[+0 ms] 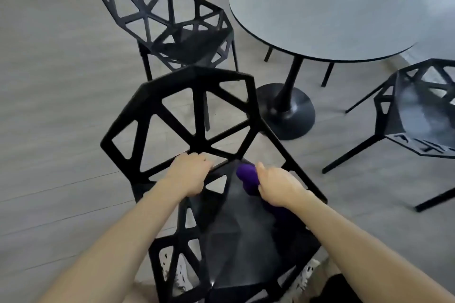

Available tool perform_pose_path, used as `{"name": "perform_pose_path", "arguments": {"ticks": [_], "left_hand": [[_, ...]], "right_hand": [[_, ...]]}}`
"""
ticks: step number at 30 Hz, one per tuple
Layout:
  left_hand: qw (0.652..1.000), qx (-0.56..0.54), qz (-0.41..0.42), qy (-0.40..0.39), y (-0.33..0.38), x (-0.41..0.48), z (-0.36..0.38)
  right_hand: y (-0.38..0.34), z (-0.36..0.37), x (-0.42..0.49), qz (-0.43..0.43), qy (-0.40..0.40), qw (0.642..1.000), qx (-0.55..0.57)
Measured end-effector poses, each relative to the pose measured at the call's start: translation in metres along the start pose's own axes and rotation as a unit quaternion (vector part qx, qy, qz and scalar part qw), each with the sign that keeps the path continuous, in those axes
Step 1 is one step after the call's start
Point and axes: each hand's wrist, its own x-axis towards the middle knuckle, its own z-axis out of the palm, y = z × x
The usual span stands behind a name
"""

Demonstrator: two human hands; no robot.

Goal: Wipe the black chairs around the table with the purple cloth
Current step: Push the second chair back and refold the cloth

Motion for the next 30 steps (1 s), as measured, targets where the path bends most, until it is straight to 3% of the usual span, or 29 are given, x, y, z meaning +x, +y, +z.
{"name": "perform_pose_path", "arguments": {"ticks": [7,16,18,22,30], "left_hand": [[0.995,0.056,0.033,-0.077,-0.047,-0.056,-0.093],[0.975,0.129,0.174,-0.053,-0.118,-0.08,-0.152],[0.97,0.121,0.205,-0.043,-0.131,-0.083,-0.157],[0.964,0.081,0.25,-0.037,-0.145,-0.086,-0.164],[0.944,0.119,0.307,-0.011,-0.175,-0.065,-0.169]], "right_hand": [[-0.014,-0.084,-0.071,0.133,0.007,0.988,0.079],[-0.106,-0.095,-0.133,0.312,0.054,0.93,0.187],[-0.125,-0.101,-0.149,0.32,0.078,0.912,0.245],[-0.154,-0.107,-0.168,0.302,0.125,0.908,0.263],[-0.196,-0.096,-0.158,0.31,0.11,0.887,0.325]]}}
